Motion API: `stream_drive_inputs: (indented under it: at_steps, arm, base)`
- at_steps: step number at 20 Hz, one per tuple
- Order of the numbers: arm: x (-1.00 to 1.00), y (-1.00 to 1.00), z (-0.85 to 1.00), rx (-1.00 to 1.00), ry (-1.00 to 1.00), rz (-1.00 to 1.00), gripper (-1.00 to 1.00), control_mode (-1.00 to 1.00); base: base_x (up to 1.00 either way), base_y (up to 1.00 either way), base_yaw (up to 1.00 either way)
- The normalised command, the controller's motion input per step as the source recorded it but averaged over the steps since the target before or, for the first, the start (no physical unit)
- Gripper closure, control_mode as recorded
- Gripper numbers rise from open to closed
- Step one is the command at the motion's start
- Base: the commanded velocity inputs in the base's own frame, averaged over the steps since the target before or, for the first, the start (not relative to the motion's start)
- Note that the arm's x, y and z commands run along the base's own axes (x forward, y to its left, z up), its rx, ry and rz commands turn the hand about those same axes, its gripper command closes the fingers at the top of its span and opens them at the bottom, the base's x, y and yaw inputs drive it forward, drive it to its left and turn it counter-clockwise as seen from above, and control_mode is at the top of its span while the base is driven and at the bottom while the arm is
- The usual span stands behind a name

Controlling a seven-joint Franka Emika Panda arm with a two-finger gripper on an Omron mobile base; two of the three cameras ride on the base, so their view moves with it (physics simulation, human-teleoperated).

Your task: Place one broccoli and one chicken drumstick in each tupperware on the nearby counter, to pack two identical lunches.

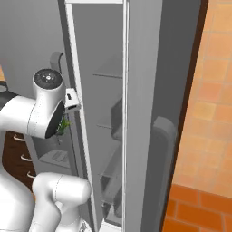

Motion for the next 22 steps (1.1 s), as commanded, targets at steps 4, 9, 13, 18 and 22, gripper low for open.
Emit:
stream_drive_inputs:
  at_steps: [4, 9, 13, 18, 22]
  arm:
    - [0.0, 0.0, 0.0, 0.0, 0.0, 0.0, 1.0, 1.0]
    - [0.0, 0.0, 0.0, 0.0, 0.0, 0.0, 1.0, 1.0]
    - [0.0, 0.0, 0.0, 0.0, 0.0, 0.0, 1.0, 1.0]
    - [0.0, 0.0, 0.0, 0.0, 0.0, 0.0, 1.0, 1.0]
    - [0.0, 0.0, 0.0, 0.0, 0.0, 0.0, 1.0, 1.0]
  base:
    - [0.21, 0.9, 0.03]
    - [0.07, 0.97, 0.0]
    - [0.06, 1.0, 0.0]
    - [0.0, 1.0, 0.0]
    - [0.04, 0.97, 0.0]
